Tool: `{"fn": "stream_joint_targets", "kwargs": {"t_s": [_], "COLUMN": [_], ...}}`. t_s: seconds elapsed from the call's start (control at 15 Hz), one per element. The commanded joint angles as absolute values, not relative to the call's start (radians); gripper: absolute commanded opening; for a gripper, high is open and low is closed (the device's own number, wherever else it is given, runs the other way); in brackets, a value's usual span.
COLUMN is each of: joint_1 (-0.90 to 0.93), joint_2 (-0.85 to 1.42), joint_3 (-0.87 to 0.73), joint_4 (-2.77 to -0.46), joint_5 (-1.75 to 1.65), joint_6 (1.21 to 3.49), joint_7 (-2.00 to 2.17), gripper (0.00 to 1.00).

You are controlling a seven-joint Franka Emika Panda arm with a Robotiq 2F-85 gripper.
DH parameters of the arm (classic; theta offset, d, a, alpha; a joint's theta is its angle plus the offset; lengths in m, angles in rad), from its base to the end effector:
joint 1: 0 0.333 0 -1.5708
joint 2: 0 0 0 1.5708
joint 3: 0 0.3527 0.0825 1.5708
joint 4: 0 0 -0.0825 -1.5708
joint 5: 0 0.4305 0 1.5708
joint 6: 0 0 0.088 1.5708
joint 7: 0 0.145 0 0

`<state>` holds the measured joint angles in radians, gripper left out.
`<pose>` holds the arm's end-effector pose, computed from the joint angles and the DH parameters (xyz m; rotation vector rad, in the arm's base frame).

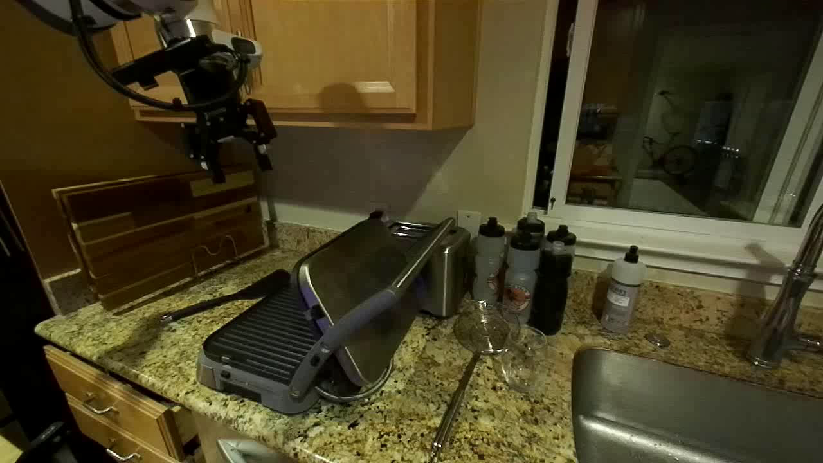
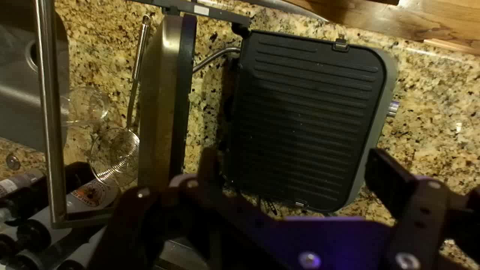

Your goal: Close the griddle

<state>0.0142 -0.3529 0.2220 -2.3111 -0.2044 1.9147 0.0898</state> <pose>0.4598 0.0917 0.4572 2.8546 0.2944 -0.0173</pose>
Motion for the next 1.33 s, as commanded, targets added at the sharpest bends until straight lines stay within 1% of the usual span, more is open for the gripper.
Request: {"fn": "stream_joint_targets", "kwargs": {"t_s": [0.0,0.4,1.07,1.2,1.27], "joint_1": [0.045,0.040,-0.022,-0.037,-0.025], "joint_2": [-0.350,-0.350,-0.308,-0.294,-0.288], "joint_3": [0.195,0.175,-0.015,-0.032,-0.020], "joint_4": [-2.309,-2.317,-2.407,-2.408,-2.384], "joint_5": [-0.214,-0.208,-0.239,-0.247,-0.225], "joint_6": [1.910,1.927,2.164,2.166,2.132], "joint_7": [0.098,0.086,-0.131,-0.146,-0.123], "gripper": [1.00,1.00,1.00,1.00,1.00]}}
